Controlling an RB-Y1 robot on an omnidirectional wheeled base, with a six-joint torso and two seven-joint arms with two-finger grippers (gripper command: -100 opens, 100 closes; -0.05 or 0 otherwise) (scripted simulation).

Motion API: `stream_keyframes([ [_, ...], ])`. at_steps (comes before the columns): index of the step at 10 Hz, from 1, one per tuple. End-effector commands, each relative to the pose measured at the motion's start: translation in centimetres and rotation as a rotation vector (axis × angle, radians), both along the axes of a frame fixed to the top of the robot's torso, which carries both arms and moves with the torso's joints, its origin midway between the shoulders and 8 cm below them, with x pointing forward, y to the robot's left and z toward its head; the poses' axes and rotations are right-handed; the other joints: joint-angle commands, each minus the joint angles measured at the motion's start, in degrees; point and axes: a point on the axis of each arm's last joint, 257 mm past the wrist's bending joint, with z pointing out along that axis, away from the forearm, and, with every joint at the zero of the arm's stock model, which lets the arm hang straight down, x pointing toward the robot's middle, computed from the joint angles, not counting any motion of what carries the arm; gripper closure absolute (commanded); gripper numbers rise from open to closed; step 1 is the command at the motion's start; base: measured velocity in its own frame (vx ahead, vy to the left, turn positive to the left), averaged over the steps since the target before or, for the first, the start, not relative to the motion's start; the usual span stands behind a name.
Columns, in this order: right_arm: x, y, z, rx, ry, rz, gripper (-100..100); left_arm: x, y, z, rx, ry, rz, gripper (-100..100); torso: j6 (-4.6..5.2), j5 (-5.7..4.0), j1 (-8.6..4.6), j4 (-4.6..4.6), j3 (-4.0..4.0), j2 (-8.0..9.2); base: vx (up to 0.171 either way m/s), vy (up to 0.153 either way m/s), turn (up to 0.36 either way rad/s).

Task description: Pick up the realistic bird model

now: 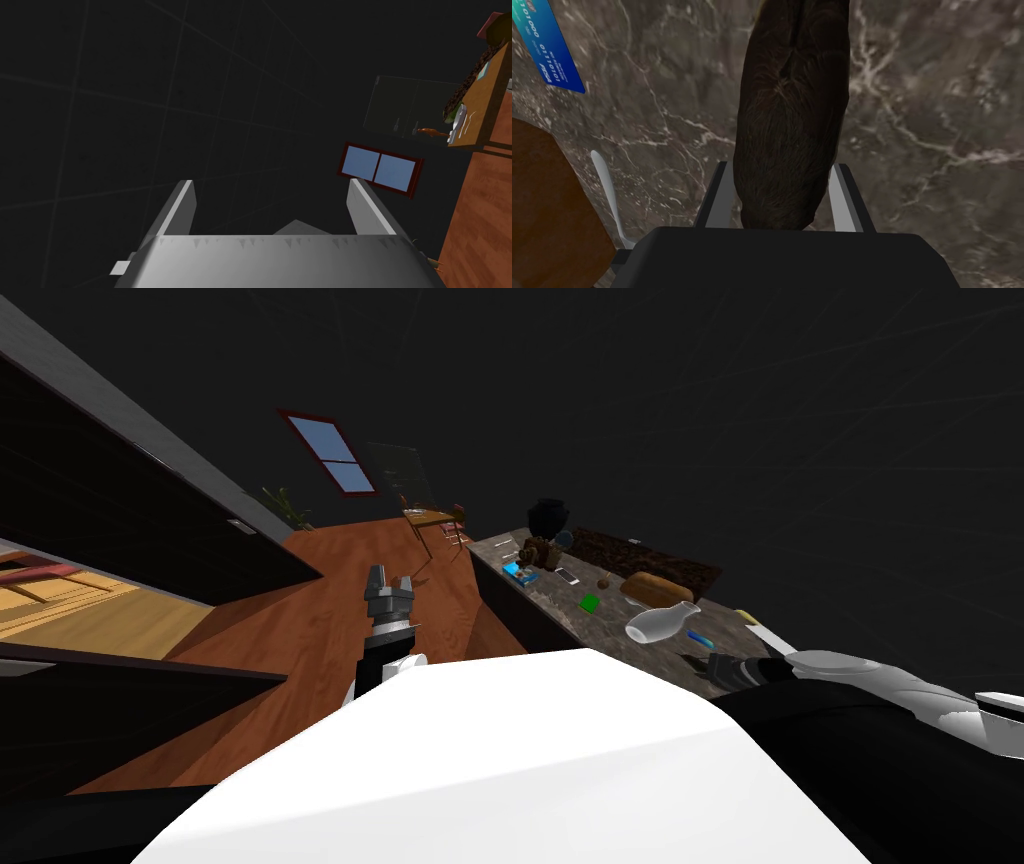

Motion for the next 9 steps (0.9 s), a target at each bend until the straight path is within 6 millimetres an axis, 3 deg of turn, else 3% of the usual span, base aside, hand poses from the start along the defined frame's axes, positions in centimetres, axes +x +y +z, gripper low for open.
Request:
stream_keyframes([
  [1, 0.4, 0.0, 0.6, -0.011, -0.007, 0.004, 100, 0.0, 0.0, 0.0, 0.000, 0.000, 0.000, 0, 0.00, 0.00, 0.00, 0.00, 0.00, 0.00, 0.020, -0.013, -0.036],
  [9, 0.5, 1.3, 1.3, -0.007, -0.003, 0.030, 100, 0.0, 0.0, 0.0, 0.000, 0.000, 0.000, 0, -0.04, 0.06, 0.08, 0.00, -0.01, -0.01, 0.012, -0.007, -0.015],
])
